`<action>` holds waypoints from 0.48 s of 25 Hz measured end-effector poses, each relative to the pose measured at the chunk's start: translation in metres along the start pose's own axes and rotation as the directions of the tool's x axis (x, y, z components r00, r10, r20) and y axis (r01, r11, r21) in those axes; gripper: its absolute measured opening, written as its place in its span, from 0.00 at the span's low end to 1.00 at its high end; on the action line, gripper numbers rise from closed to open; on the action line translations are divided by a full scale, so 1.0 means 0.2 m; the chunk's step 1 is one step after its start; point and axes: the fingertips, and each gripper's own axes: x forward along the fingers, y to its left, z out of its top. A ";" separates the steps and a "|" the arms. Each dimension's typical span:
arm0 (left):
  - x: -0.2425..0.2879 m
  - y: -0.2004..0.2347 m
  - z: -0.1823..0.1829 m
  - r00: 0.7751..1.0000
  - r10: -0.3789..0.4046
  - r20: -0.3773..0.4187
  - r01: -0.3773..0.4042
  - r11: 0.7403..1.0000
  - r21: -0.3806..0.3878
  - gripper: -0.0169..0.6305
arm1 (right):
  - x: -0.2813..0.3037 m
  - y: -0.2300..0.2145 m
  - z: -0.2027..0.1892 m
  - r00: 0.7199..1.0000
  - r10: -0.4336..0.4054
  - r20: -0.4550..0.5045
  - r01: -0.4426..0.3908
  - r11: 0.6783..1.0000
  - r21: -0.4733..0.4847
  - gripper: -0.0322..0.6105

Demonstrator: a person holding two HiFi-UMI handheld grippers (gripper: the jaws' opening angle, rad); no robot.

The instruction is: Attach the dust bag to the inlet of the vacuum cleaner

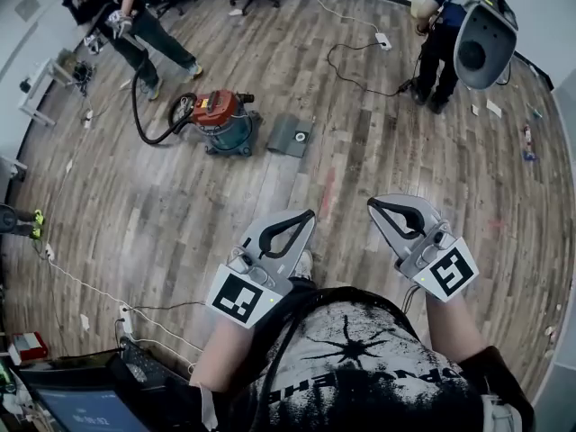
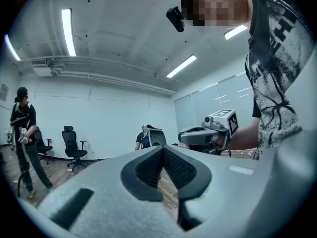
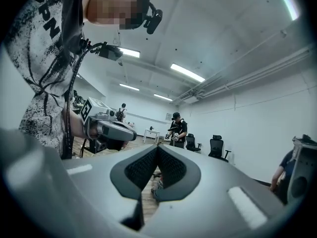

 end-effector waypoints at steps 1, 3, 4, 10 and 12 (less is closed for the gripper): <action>0.01 0.04 0.00 1.000 -0.009 0.000 0.009 1.000 0.002 0.03 | 0.04 -0.02 0.00 1.000 -0.006 -0.001 0.006 1.000 -0.003 0.05; 0.04 0.12 0.01 1.000 -0.028 -0.001 0.028 1.000 0.002 0.03 | 0.11 -0.06 -0.01 1.000 -0.017 -0.003 0.017 1.000 -0.004 0.05; 0.05 0.16 0.01 0.999 -0.038 -0.003 0.038 0.999 0.003 0.03 | 0.15 -0.08 -0.01 1.000 -0.024 -0.004 0.024 1.000 -0.003 0.05; 0.15 0.36 -0.02 0.995 -0.098 -0.011 0.098 0.995 0.007 0.03 | 0.32 -0.21 -0.04 0.998 -0.066 -0.006 0.066 0.998 -0.002 0.05; 0.18 0.43 -0.03 0.993 -0.117 -0.012 0.118 0.993 0.005 0.03 | 0.37 -0.25 -0.06 0.997 -0.077 -0.014 0.077 0.997 -0.001 0.05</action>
